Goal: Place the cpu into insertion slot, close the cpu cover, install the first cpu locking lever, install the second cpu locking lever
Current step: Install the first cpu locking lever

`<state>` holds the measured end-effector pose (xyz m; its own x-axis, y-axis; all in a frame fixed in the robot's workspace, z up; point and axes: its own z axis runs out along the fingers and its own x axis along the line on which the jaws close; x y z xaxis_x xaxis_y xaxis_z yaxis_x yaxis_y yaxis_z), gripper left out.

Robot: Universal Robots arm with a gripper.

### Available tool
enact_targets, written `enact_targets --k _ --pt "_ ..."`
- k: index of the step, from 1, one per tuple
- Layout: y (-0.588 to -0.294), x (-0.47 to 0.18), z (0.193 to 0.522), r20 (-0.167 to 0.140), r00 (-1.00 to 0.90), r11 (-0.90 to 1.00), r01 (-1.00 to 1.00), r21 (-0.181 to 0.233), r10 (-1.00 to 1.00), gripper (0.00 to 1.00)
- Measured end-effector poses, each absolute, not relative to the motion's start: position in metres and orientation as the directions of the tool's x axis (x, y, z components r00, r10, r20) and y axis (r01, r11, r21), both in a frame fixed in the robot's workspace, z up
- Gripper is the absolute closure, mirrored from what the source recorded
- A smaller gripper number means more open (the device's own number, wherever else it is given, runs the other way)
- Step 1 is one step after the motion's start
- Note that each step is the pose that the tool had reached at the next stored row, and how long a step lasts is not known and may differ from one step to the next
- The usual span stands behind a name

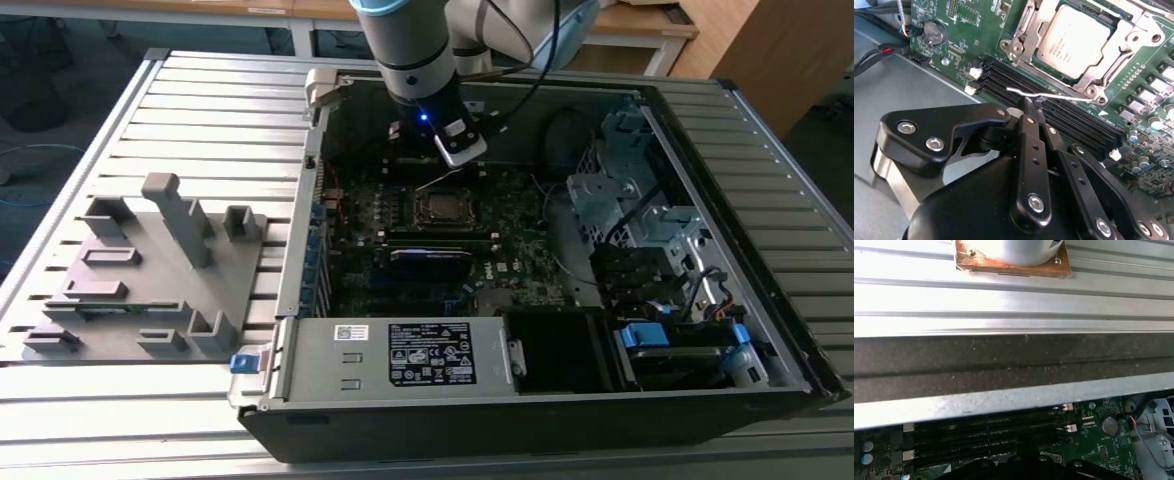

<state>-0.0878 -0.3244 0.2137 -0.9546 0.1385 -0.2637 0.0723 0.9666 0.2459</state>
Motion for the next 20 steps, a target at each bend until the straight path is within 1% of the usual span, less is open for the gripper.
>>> enact_targets --k 12,20 --pt "-0.324 -0.106 0.213 -0.266 -0.954 0.965 0.072 0.250 0.140 0.90" --pt "-0.325 -0.105 0.214 -0.266 -0.954 0.965 0.073 0.250 0.141 0.90"
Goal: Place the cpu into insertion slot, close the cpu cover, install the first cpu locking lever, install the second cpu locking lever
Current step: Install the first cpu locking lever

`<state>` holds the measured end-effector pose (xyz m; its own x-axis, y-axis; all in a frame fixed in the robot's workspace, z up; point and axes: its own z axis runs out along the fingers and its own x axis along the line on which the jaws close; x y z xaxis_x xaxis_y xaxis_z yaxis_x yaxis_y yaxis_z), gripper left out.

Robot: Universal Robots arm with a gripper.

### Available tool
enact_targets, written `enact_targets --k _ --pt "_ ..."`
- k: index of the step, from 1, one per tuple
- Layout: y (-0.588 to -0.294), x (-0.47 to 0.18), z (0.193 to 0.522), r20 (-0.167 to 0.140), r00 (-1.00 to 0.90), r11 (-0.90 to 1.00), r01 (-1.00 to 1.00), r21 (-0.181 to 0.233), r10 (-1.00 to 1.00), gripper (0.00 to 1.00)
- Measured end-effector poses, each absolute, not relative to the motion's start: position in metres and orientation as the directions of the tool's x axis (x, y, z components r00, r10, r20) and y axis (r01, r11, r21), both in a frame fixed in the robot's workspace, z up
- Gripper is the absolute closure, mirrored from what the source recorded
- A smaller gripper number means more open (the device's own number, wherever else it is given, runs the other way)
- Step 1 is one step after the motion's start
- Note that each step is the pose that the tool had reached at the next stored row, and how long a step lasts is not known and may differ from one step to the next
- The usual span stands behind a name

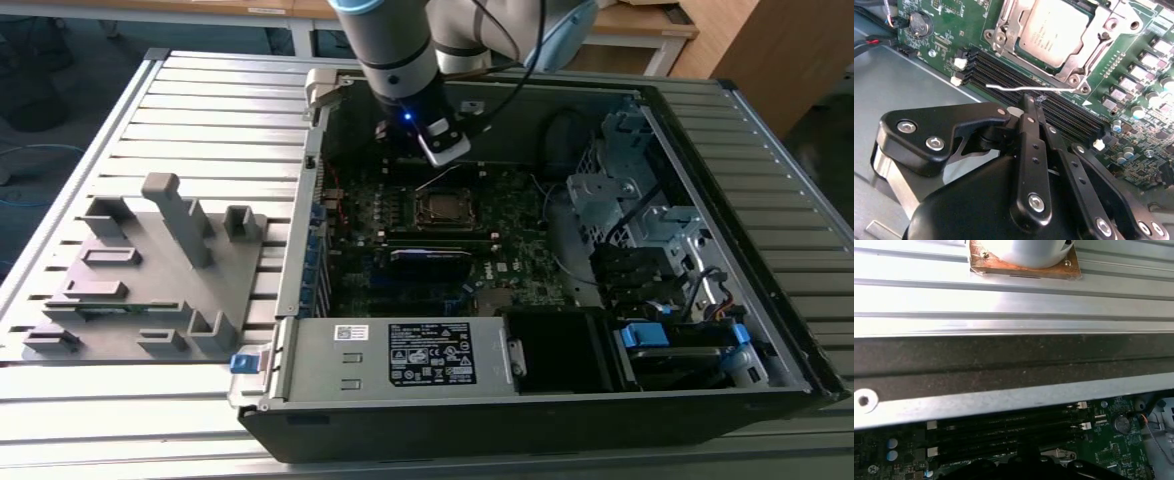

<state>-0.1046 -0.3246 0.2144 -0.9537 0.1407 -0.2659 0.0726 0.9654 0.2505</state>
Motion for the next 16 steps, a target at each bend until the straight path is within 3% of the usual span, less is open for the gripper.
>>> enact_targets --k 16 --pt "-0.3300 -0.1016 0.2140 -0.266 -0.952 0.964 0.084 0.251 0.152 0.90"
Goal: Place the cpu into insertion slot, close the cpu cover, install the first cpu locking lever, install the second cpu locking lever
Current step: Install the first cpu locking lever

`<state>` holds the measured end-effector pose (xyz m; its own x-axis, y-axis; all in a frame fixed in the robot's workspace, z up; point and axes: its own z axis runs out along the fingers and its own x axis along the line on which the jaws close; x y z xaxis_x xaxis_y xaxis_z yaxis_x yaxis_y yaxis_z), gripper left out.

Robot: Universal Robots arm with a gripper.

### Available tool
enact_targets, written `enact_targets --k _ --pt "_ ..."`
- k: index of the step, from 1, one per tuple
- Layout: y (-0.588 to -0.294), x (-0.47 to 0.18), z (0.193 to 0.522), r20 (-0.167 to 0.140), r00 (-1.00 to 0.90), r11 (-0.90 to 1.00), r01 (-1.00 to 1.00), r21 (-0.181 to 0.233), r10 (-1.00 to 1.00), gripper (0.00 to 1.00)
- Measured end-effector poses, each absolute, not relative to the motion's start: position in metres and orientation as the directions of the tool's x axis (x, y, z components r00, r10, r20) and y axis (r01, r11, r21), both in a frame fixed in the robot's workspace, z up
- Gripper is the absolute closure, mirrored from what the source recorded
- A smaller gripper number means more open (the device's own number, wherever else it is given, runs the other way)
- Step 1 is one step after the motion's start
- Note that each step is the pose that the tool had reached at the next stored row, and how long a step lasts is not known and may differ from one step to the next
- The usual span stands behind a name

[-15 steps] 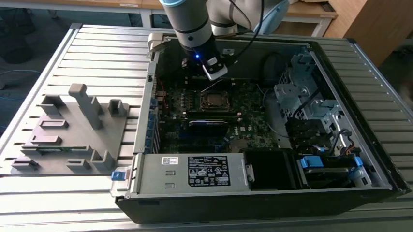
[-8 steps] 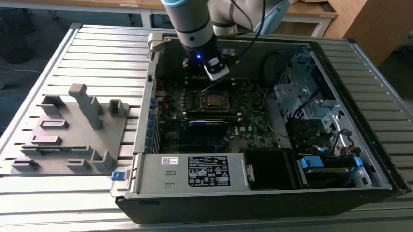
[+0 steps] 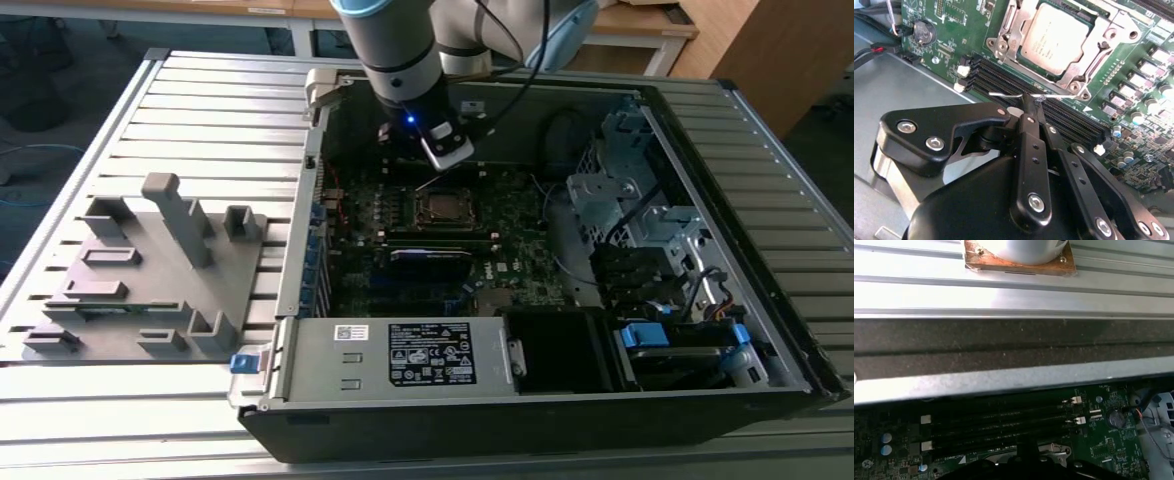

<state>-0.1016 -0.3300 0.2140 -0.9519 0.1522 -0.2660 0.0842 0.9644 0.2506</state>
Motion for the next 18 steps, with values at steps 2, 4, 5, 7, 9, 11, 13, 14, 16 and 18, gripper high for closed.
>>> enact_targets --k 2,4,5,7,9,11,13,14,16,18 --pt "-0.3303 -0.1015 0.2130 -0.266 -0.950 0.963 0.096 0.251 0.163 0.90" --pt "-0.3304 -0.1014 0.2125 -0.266 -0.948 0.962 0.108 0.250 0.175 0.90" --pt "-0.3304 -0.1014 0.2125 -0.266 -0.948 0.962 0.109 0.250 0.176 0.90" --pt "-0.3304 -0.1014 0.2125 -0.266 -0.948 0.962 0.109 0.250 0.177 0.90" --pt "-0.3304 -0.1014 0.2121 -0.266 -0.948 0.962 0.109 0.251 0.177 0.90" --pt "-0.3304 -0.1014 0.2101 -0.266 -0.948 0.962 0.109 0.251 0.177 0.90" --pt "-0.3304 -0.1011 0.2081 -0.266 -0.948 0.962 0.109 0.251 0.177 0.90" --pt "-0.3304 -0.1007 0.2074 -0.266 -0.948 0.962 0.109 0.251 0.177 0.90" --pt "-0.3304 -0.0991 0.2065 -0.266 -0.948 0.962 0.109 0.251 0.177 0.90" --pt "-0.3304 -0.0971 0.2057 -0.266 -0.947 0.962 0.111 0.251 0.178 0.90"
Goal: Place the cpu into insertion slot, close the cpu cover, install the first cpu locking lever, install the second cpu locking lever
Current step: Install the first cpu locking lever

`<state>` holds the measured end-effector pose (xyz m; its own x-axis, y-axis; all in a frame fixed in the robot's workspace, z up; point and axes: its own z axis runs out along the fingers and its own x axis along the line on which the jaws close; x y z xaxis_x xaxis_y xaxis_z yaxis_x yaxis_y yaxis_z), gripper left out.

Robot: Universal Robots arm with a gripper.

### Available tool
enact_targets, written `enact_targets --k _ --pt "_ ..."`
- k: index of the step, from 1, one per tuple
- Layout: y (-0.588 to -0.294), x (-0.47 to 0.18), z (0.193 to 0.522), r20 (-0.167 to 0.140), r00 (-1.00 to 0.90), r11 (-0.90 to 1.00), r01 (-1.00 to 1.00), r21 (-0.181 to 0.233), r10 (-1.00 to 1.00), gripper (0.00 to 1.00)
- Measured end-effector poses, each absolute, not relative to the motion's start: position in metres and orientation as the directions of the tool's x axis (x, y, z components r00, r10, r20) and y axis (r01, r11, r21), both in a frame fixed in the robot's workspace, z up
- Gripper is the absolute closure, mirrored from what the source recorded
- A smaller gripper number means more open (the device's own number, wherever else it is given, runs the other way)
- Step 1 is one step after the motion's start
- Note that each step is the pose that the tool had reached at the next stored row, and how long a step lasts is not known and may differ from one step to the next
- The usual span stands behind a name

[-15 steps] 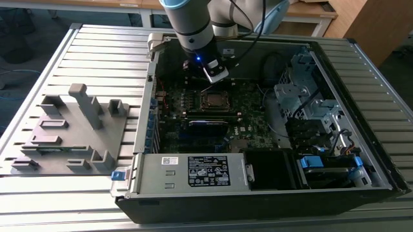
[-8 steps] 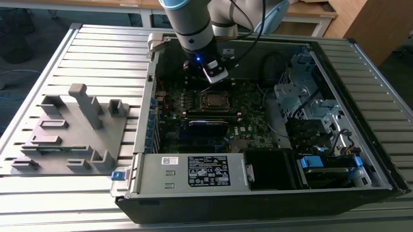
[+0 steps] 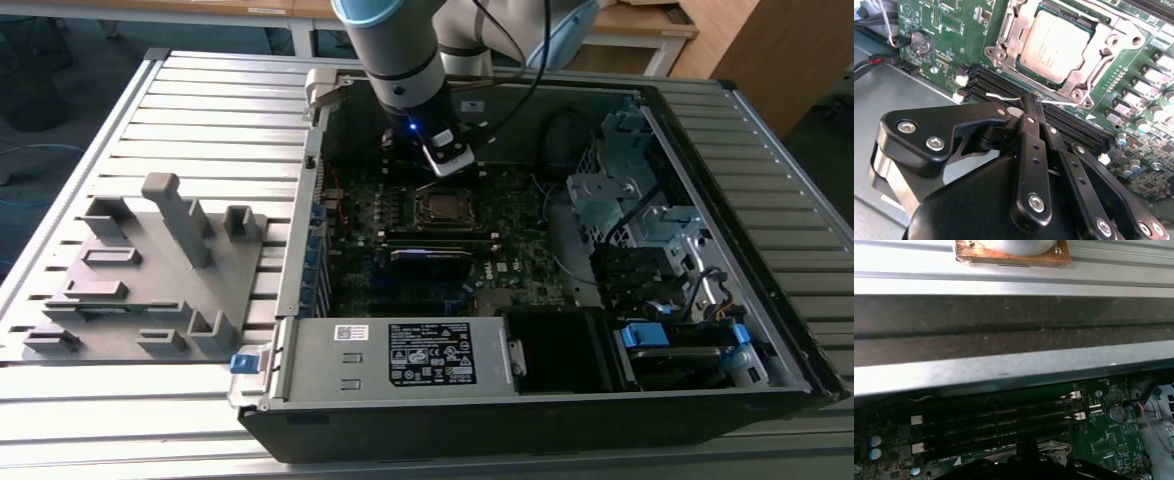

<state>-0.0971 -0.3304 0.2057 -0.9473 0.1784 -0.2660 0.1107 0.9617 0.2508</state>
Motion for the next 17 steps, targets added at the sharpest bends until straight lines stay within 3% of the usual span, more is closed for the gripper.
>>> enact_targets --k 17 --pt "-0.3304 -0.0878 0.2012 -0.266 -0.945 0.960 0.121 0.251 0.189 0.90"
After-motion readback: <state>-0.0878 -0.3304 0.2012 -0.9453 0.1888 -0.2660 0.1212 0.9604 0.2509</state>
